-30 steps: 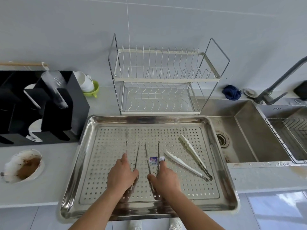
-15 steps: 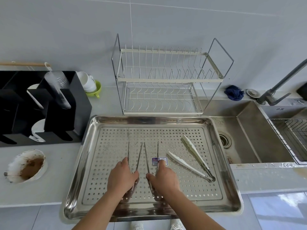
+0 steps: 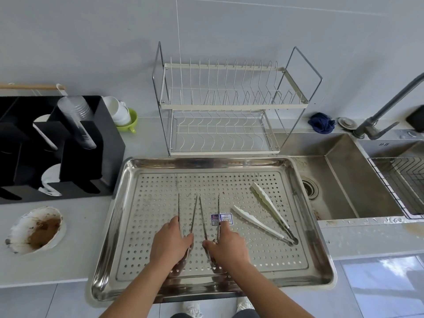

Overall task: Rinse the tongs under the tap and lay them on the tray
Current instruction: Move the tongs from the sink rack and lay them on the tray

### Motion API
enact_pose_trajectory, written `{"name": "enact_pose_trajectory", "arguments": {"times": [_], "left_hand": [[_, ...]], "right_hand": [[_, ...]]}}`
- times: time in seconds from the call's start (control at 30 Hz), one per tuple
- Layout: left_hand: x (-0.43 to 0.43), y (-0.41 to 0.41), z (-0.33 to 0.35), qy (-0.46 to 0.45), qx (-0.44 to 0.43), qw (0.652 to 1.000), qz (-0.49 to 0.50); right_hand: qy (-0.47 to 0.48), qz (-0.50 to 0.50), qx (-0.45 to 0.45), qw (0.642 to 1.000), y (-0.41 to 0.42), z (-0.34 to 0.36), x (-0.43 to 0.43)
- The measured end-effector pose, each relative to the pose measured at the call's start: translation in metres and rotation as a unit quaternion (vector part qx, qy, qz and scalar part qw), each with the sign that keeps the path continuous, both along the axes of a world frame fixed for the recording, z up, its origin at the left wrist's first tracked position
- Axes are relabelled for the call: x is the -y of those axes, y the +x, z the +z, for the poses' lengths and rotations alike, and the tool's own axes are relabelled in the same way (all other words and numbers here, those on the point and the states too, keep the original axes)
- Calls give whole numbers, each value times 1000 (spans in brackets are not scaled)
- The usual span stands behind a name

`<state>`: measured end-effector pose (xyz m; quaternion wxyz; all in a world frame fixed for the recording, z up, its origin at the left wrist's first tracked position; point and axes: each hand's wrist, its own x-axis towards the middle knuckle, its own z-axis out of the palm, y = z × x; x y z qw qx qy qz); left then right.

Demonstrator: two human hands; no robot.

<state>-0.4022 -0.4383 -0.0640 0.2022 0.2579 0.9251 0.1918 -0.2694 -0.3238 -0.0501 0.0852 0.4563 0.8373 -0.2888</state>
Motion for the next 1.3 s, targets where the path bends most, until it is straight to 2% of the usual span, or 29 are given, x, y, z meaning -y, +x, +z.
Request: {"name": "enact_pose_trajectory", "arguments": {"times": [0.63,0.77,0.9,0.97,1.03,1.13,1.3], "left_hand": [[5,2,2,-6,3,1000,-7],[11,-5,5,-21,-30,999,10],[26,-26,3,-27,-160,987,-19],[31,-37,-2,-27,-224,972,-73],[34,-42,-7,-46,-211,970,-112],[39,-41,-20,-101,-176,970,-134],[46,-38,-30,-115,-178,969,-130]], "right_hand": [[-21,-3,-14,1000,0,2,0],[-7,-31,-74,997,15,11,-20],[76,-67,-87,991,48,25,-64],[154,-63,-63,984,62,29,-82],[201,-32,8,979,67,28,-96],[164,-7,96,982,67,26,-109],[135,-23,123,983,67,20,-119]]}}
